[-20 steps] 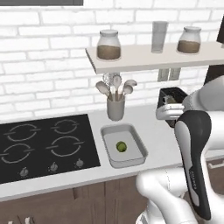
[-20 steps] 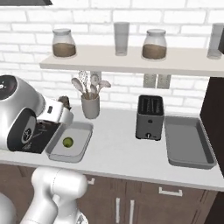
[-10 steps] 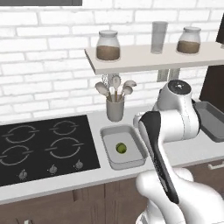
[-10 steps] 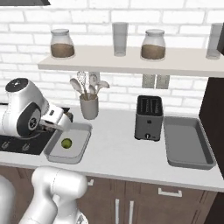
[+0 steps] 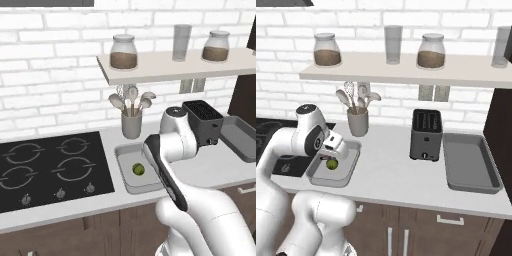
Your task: Place one lime and one fish in each tupperware on the nearby counter, to pack two identical lunches.
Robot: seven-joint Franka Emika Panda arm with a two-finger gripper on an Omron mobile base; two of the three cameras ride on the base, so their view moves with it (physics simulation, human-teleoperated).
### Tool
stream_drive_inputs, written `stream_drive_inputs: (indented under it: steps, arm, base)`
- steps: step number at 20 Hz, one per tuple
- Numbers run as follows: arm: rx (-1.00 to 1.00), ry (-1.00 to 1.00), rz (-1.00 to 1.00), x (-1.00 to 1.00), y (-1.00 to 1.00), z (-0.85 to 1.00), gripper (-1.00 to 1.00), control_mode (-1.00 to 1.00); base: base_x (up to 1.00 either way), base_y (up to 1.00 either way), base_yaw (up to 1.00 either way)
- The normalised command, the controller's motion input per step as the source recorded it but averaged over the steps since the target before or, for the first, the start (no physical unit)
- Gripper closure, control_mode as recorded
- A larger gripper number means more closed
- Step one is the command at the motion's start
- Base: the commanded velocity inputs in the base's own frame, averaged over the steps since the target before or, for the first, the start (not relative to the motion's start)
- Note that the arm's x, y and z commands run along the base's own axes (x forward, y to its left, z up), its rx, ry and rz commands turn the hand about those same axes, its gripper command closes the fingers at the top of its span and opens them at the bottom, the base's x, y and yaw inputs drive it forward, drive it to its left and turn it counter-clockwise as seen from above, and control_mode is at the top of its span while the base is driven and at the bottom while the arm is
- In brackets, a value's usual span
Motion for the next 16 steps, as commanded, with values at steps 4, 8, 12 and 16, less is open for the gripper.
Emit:
stream_drive_inputs:
  steps: [4, 8, 12, 16]
  arm:
    - [0.00, 0.06, 0.00, 1.00, 0.30, -0.61, 1.00, -1.00]
    - [0.00, 0.12, 0.00, 1.00, 0.29, -0.66, 1.00, -1.00]
    - [0.00, 0.16, 0.04, 0.98, 0.07, -0.71, 1.00, -1.00]
    - [0.00, 0.12, 0.11, 0.35, -0.19, -0.36, -1.00, -1.00]
  base:
    - [0.00, 0.00, 0.00]
    - [0.00, 0.00, 0.00]
    - [0.00, 0.00, 0.00]
    - [0.00, 0.00, 0.00]
